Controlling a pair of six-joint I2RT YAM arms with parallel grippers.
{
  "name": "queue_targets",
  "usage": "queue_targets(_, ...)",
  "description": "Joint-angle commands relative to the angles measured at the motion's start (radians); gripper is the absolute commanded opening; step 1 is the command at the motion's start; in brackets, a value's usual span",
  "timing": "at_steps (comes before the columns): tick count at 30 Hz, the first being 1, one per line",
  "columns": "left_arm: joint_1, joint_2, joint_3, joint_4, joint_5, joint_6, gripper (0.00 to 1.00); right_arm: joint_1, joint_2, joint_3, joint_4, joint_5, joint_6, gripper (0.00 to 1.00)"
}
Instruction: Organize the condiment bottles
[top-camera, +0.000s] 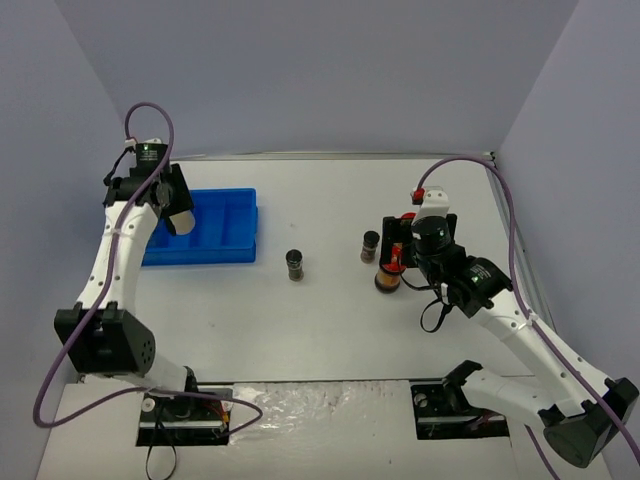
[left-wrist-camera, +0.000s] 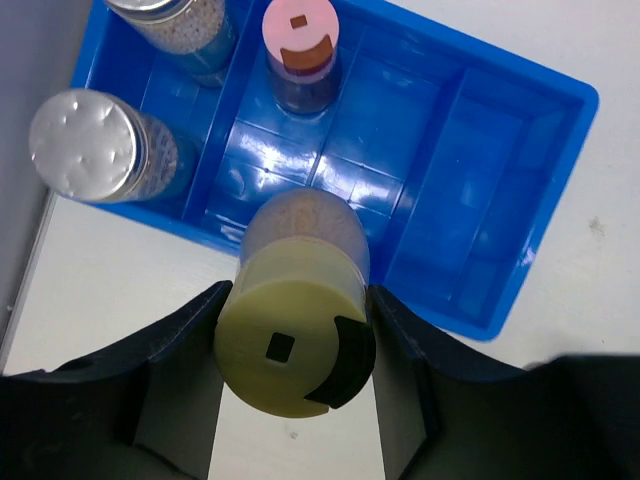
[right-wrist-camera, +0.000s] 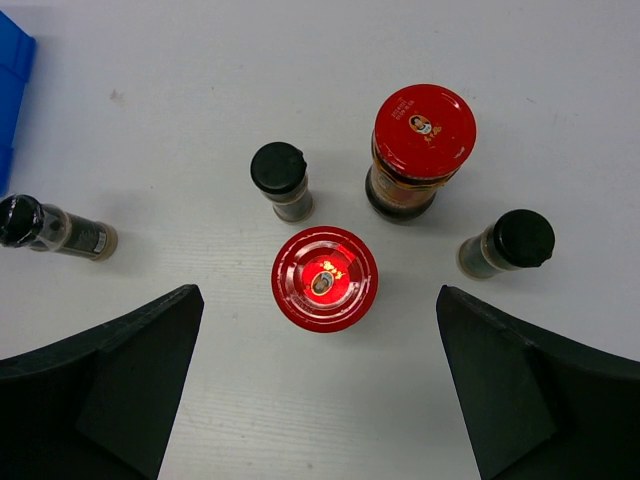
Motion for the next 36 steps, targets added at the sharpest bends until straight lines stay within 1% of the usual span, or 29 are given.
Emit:
queue_targets(1,0.063,0.082,0.093,0.069,0.052,0.03,0.16,-0.009,-0.003,0.037,0.064,-0.026,-0.012,1.0)
queue_targets(3,0.072,0.115,0.111,0.075,0.039,0.035,0.16,-0.009,-0.008,0.035,0.064,-0.028,-0.017,1.0)
queue_targets(7,0.102,0.161,0.092,0.112,0.03,0.037,0.16,-0.009,-0.021,0.023,0.064,-0.034,-0.022,1.0)
queue_targets(14,0.118,0.189,0.016,0.19,0.048,0.034,0.16,-0.012,-0.033,-0.001,0.064,-0.033,-0.029,1.0)
queue_targets(21,0.119,0.222,-0.073,0.251,0.033,0.022,0.18,-0.012,-0.014,0.006,0.07,-0.034,-0.041,1.0)
queue_targets(26,0.117,0.245,-0.085,0.26,0.021,0.019,0.28,-0.013,-0.006,0.009,0.074,-0.036,-0.044,1.0)
queue_targets(29,0.117,0.243,-0.084,0.258,0.021,0.014,0.43,-0.013,-0.007,0.004,0.075,-0.042,-0.041,1.0)
queue_targets(30,0.117,0.242,-0.083,0.256,0.023,0.01,0.52,-0.012,-0.009,0.002,0.076,-0.044,-0.039,1.0)
queue_targets(33,0.117,0.219,-0.085,0.249,0.029,0.006,0.68,-0.013,-0.015,-0.003,0.074,-0.048,-0.037,1.0)
queue_targets(35,0.117,0.207,-0.08,0.236,0.036,0.005,0.76,-0.012,-0.018,-0.005,0.075,-0.05,-0.036,1.0)
queue_targets(36,0.117,0.196,-0.078,0.232,0.039,0.004,0.78,-0.013,-0.02,-0.005,0.076,-0.05,-0.036,1.0)
